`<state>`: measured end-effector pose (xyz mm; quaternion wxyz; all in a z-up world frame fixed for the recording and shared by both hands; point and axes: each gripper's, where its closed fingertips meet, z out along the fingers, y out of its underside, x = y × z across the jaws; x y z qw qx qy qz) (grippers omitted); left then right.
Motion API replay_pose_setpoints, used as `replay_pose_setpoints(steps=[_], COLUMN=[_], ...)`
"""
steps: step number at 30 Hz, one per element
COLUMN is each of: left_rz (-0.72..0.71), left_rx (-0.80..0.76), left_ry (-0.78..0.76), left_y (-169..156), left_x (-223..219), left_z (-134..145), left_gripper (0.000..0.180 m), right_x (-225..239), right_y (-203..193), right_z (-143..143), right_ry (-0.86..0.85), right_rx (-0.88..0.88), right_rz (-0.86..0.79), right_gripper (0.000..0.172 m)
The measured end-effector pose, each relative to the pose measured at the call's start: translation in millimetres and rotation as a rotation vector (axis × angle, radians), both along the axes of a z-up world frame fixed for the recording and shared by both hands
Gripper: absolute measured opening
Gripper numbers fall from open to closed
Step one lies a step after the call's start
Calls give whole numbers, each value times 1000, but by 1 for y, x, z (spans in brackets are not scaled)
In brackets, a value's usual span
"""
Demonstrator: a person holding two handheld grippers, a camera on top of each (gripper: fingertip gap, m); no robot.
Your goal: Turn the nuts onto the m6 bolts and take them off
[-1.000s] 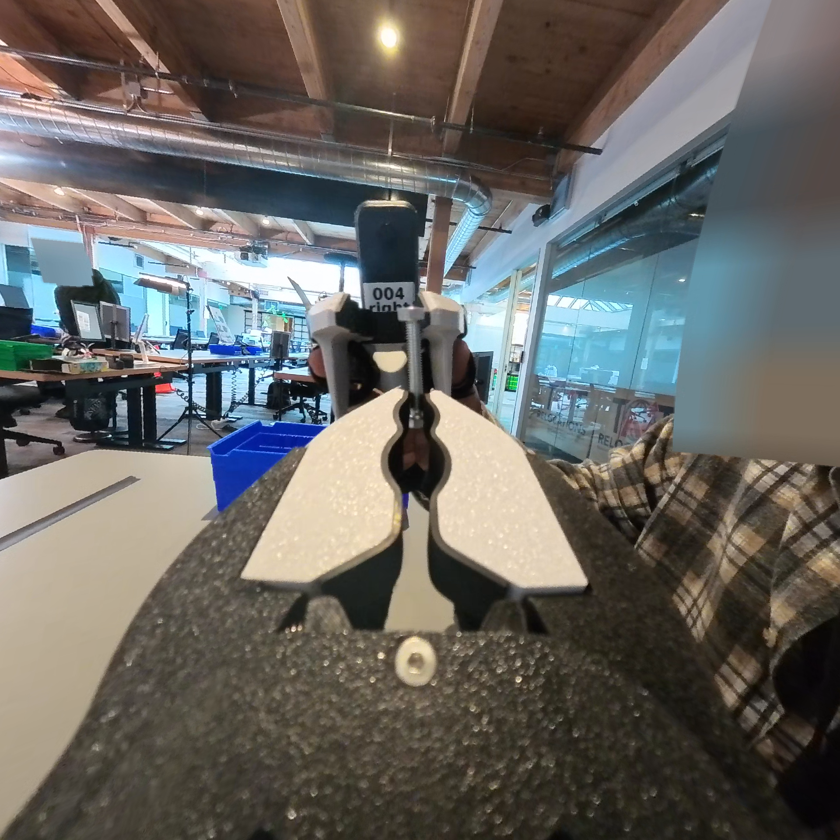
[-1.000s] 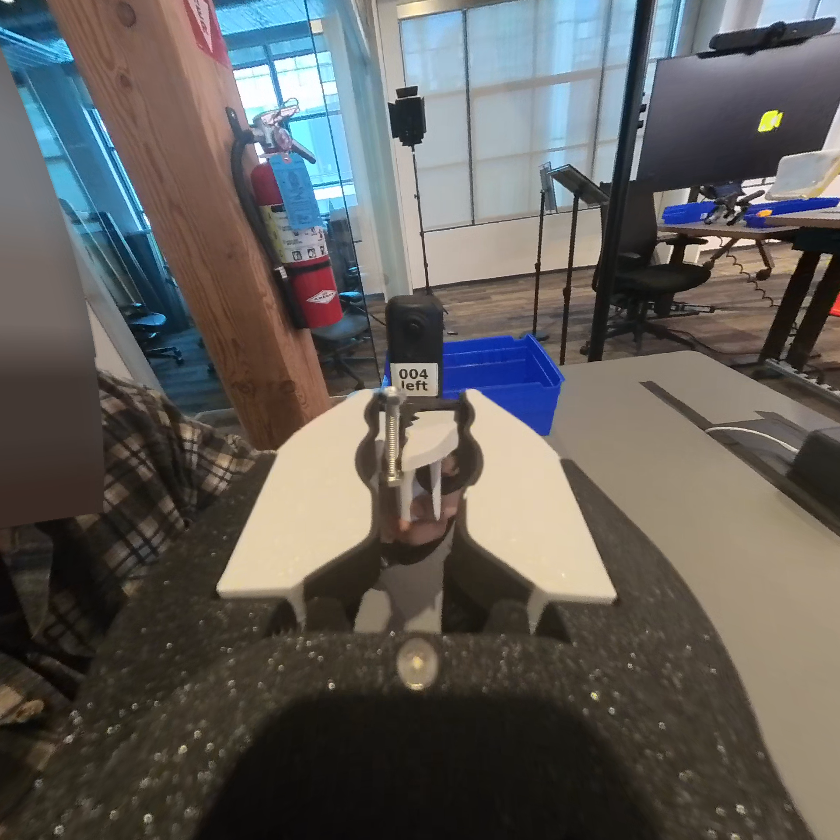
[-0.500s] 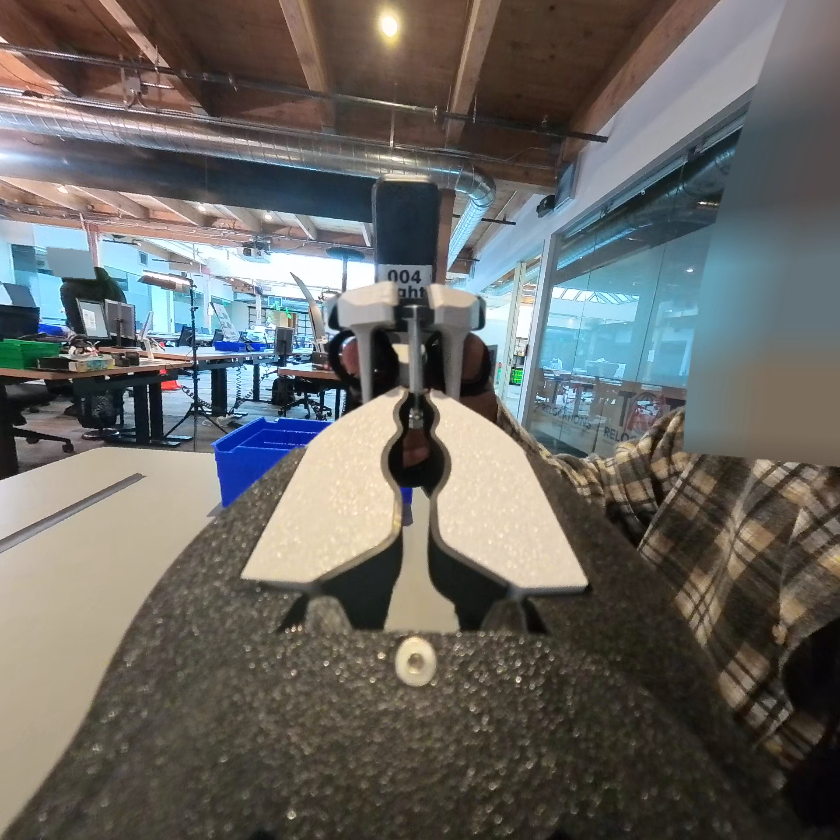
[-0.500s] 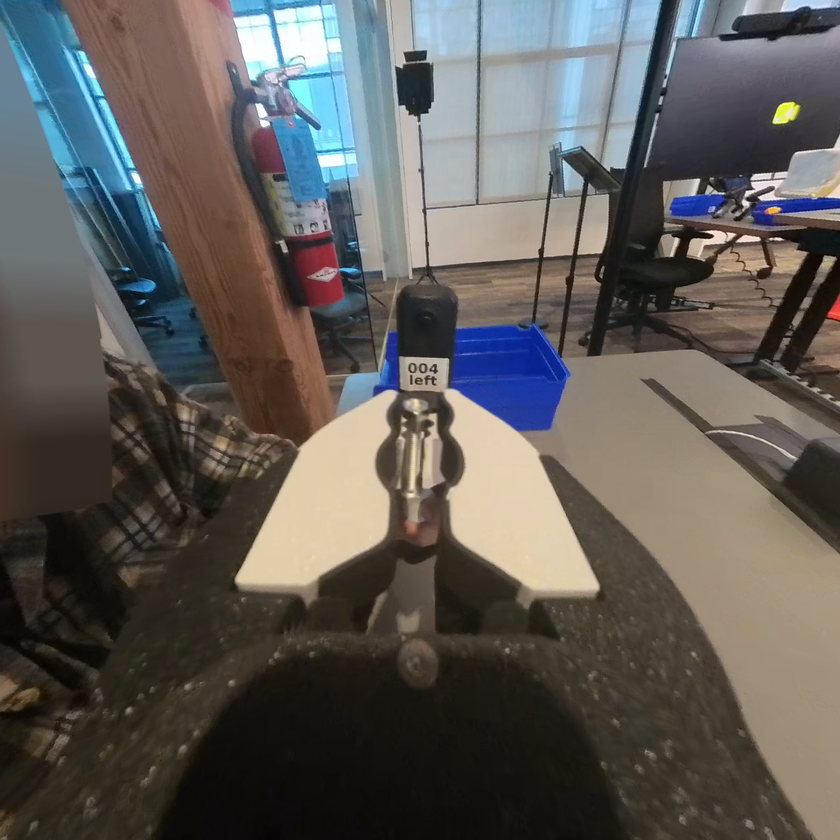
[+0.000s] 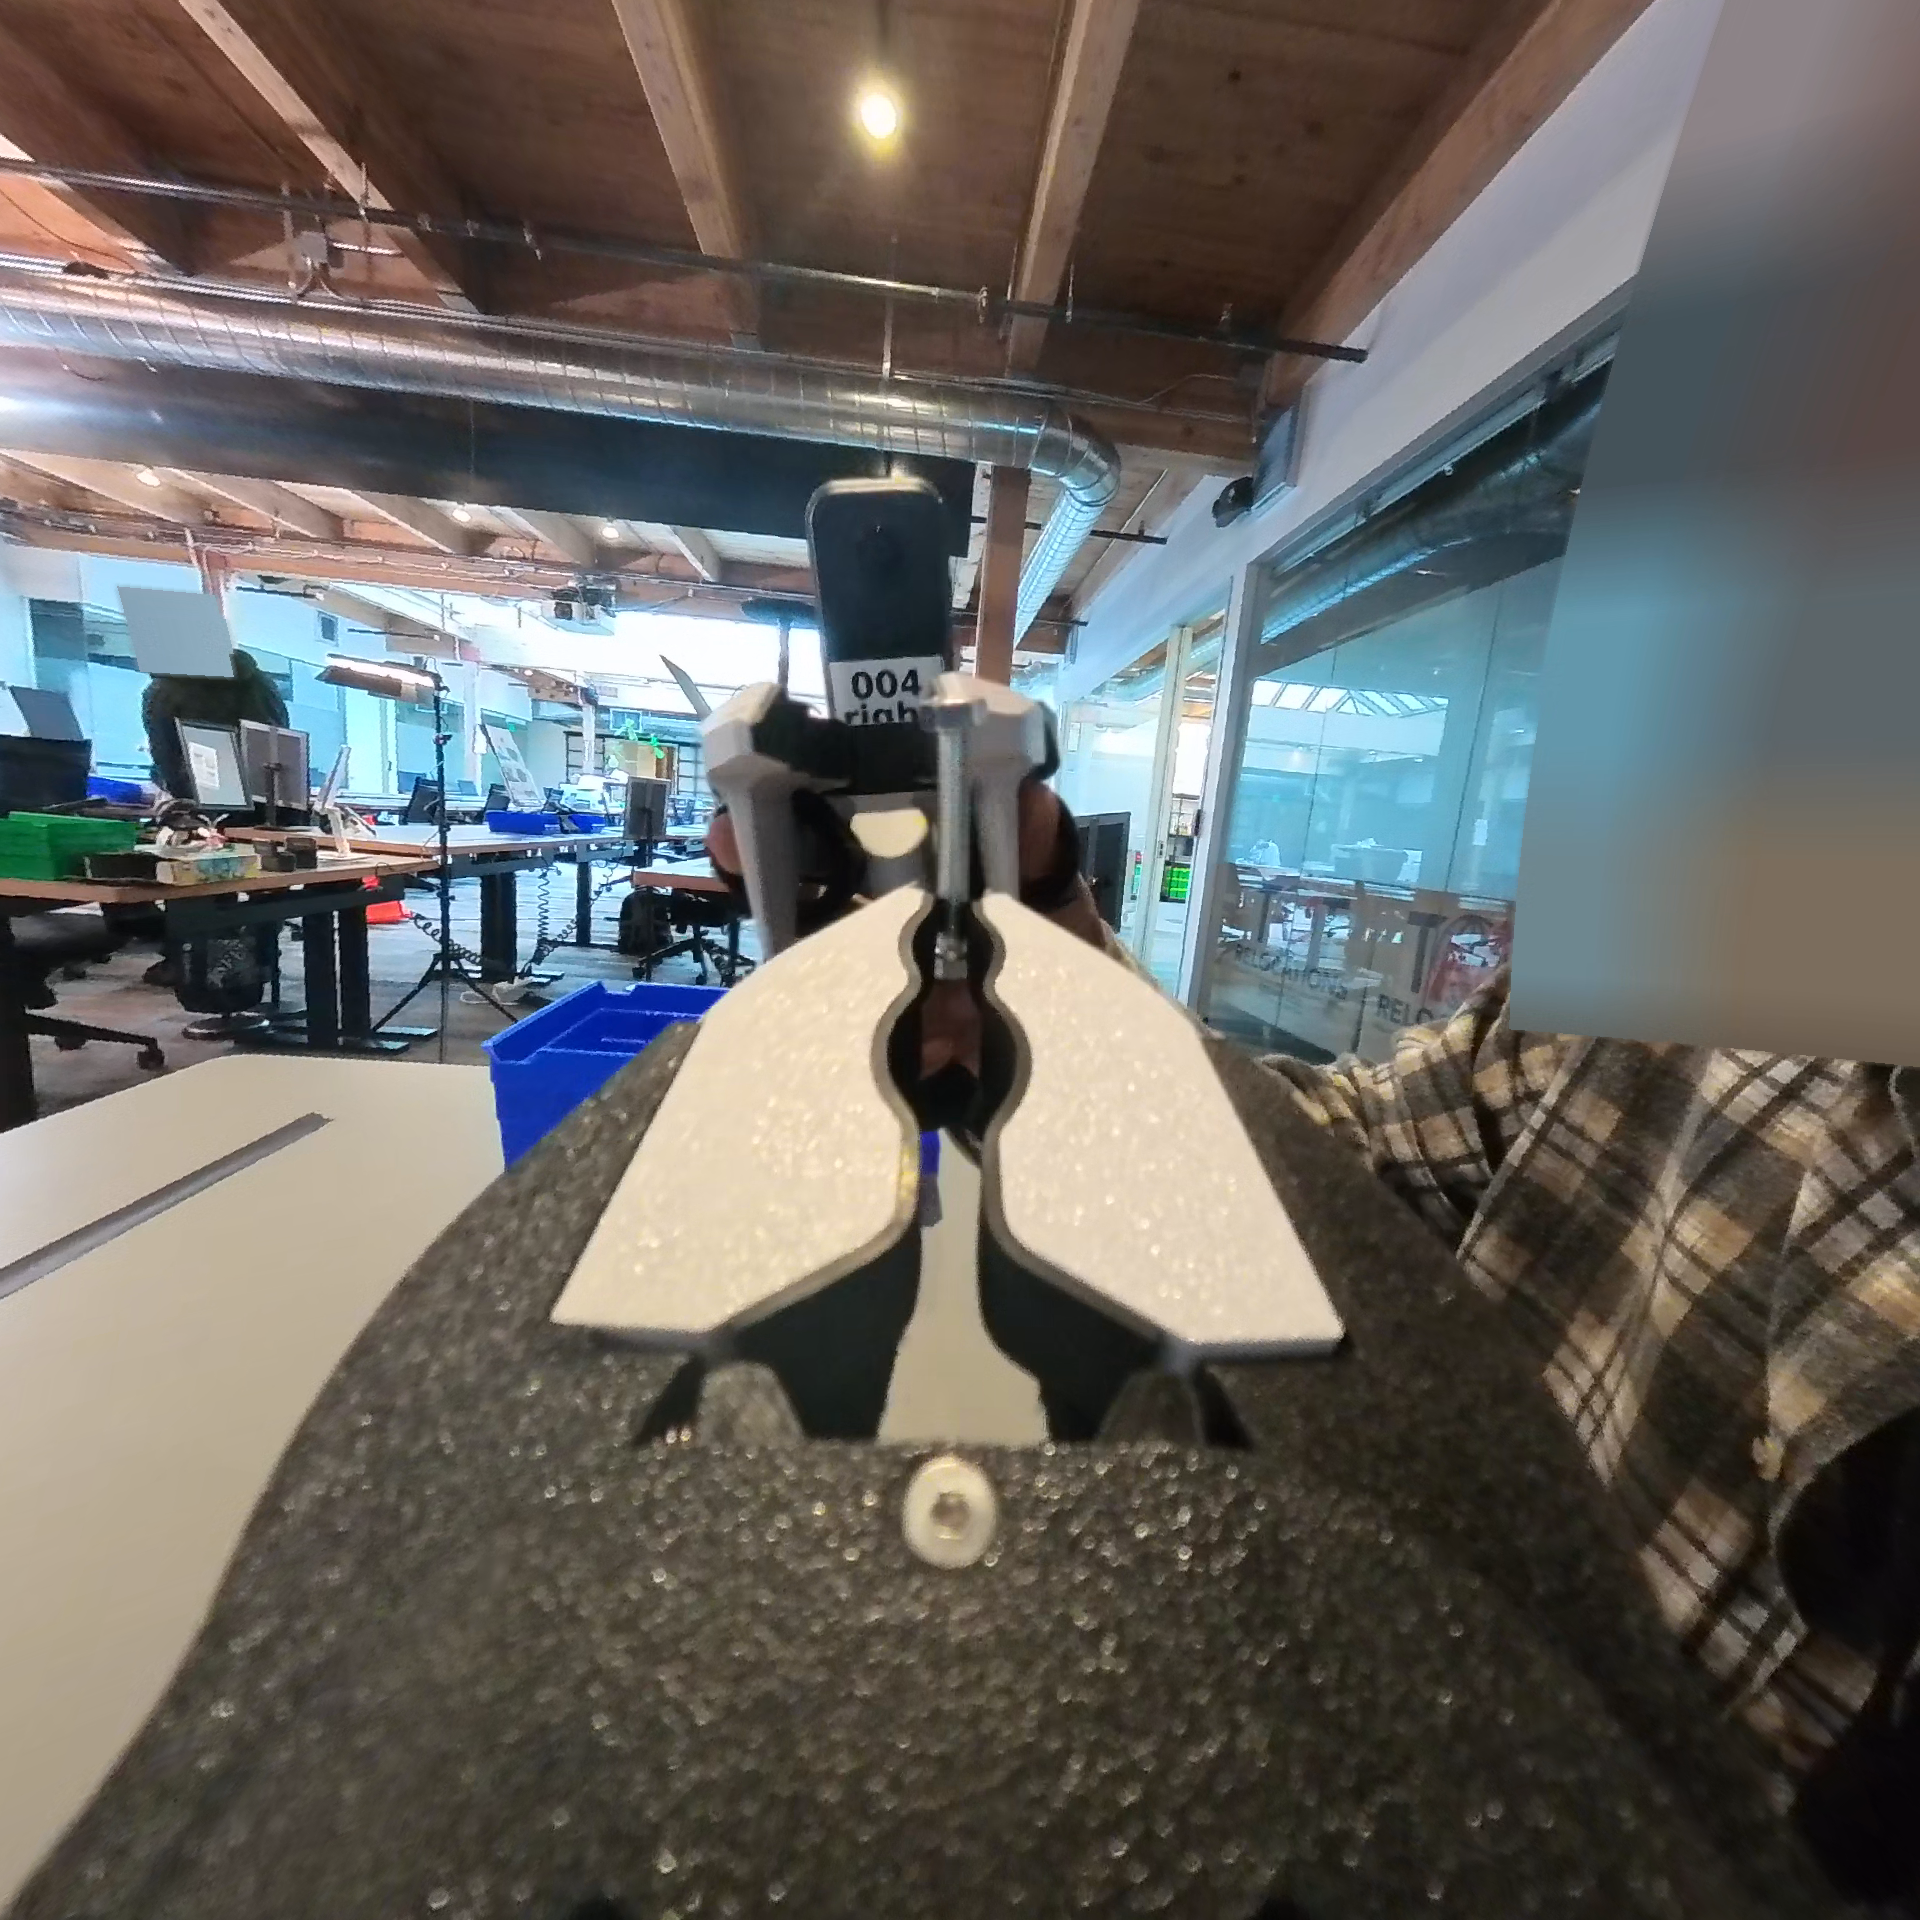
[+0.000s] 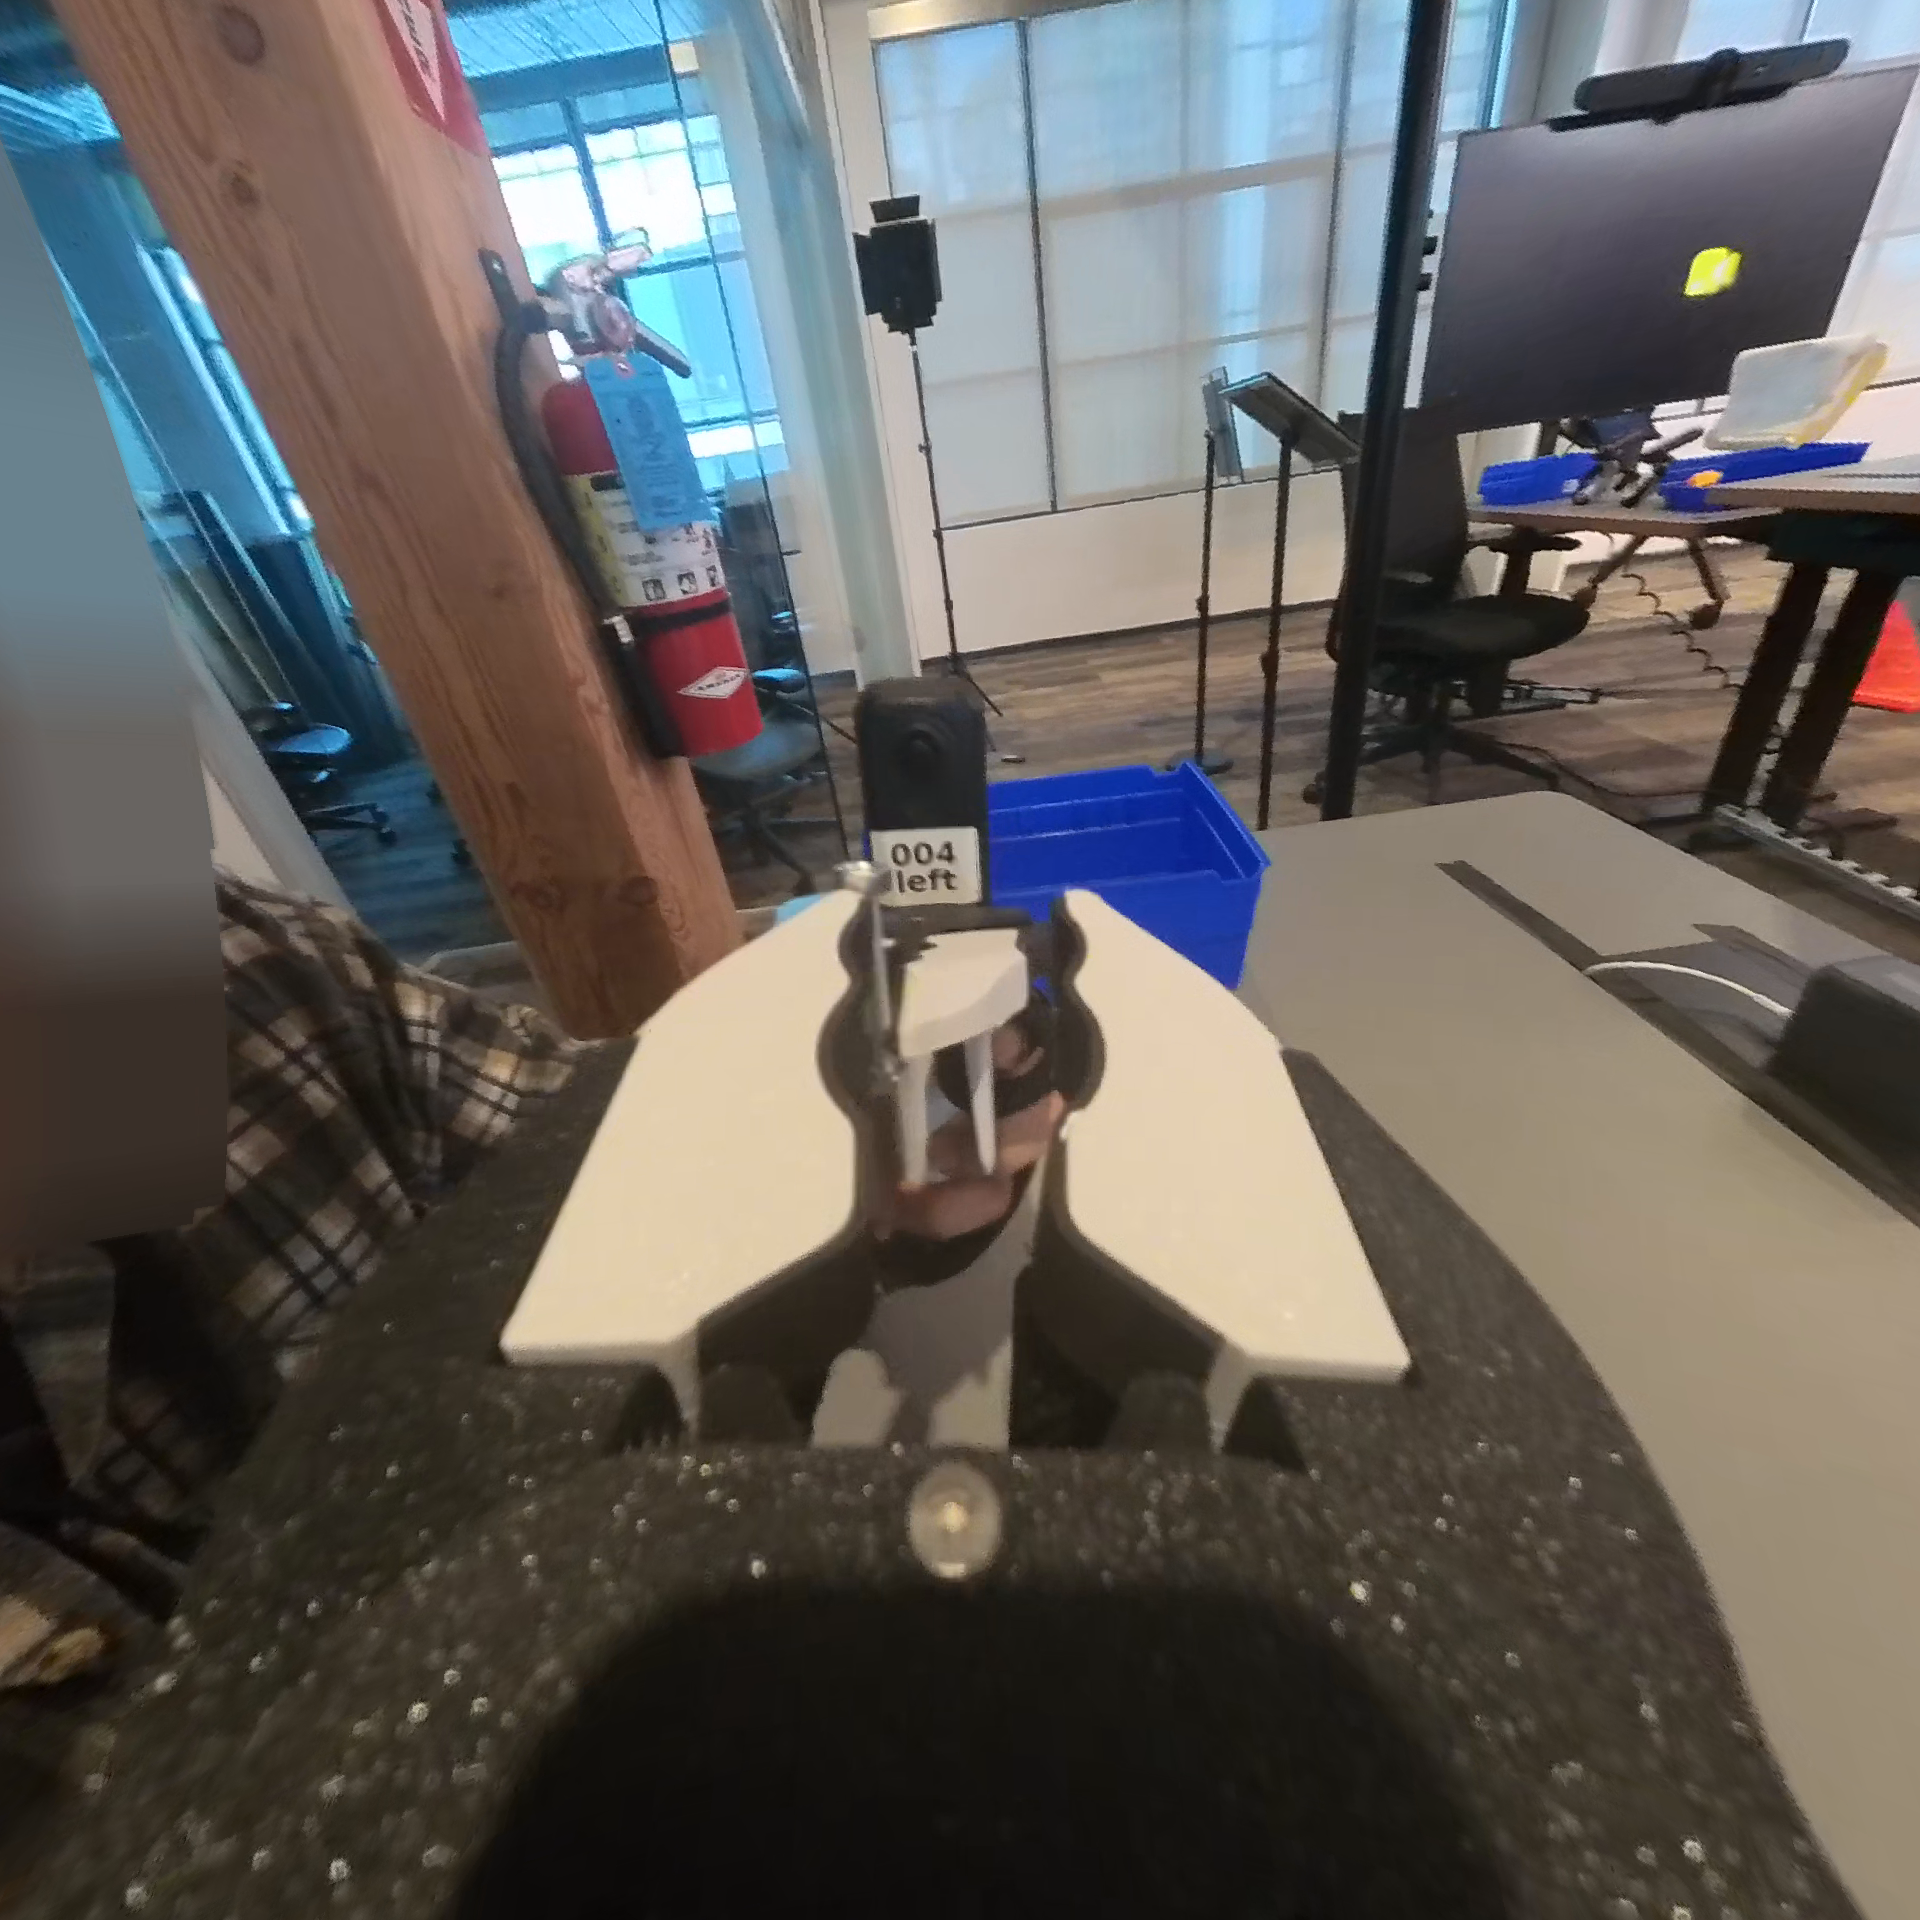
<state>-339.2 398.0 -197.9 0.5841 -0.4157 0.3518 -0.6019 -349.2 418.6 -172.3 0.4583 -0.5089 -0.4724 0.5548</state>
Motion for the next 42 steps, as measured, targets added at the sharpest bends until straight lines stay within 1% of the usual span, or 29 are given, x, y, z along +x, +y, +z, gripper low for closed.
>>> replay_pose_setpoints(steps=[7, 9, 13, 19, 20, 22, 27, 29, 31, 32, 33, 35, 37, 38, 39, 40, 42], left_rz=[3, 5, 11, 9, 8, 8, 8, 6, 3, 2, 2, 1, -4, -6, -7, -8, -14], left_rx=[-4, 3, 0, 5, 3, 3, 0, -6, -8, -6, -3, 2, -1, -2, -4, -6, -14], left_ry=[14, 20, 19, 22, 22, 24, 36, 39, 39, 42, 47, 50, 45, 45, 47, 50, 56], left_y=[1, 0, 1, 0, 0, 1, 1, 1, 1, 0, 0, -1, -2, -2, -2, -1, 0], left_x=[3, 4, 3, 4, 4, 5, 7, 8, 8, 8, 8, 8, 7, 7, 8, 9, 12], left_z=[-3, -3, -3, -3, -3, -3, -6, -7, -7, -7, -8, -7, -6, -6, -6, -7, -9], left_gripper=[4, 4, 4, 4, 4, 4, 4, 4, 4, 4, 4, 4, 4, 4, 4, 5, 5], right_x=[-7, -9, -4, -9, -10, -11, -7, 4, 34, 57, 84, 156, 245, 289, 328, 360, 402], right_y=[-15, -11, -6, -14, -15, -19, -20, -20, -9, 2, 17, 51, 81, 88, 91, 91, 86], right_z=[3, 0, 0, -1, -1, -2, 7, 20, 35, 38, 36, 21, -12, -33, -57, -78, -120], right_ry=[2, -22, -13, -26, -34, -43, -3, 53, 87, 60, 3, -163, -386, -490, -581, -635, -700], right_rx=[30, 34, 17, 41, 45, 65, 72, 87, 106, 119, 135, 153, 150, 112, 55, -9, -143], right_rz=[48, 26, 20, 47, 52, 80, 80, 61, -28, -110, -209, -463, -738, -843, -919, -976, -1026], right_gripper=[31, 30, 31, 30, 28, 10, 10, 10, 10, 10, 10, 10, 10, 10, 10, 10, 10])
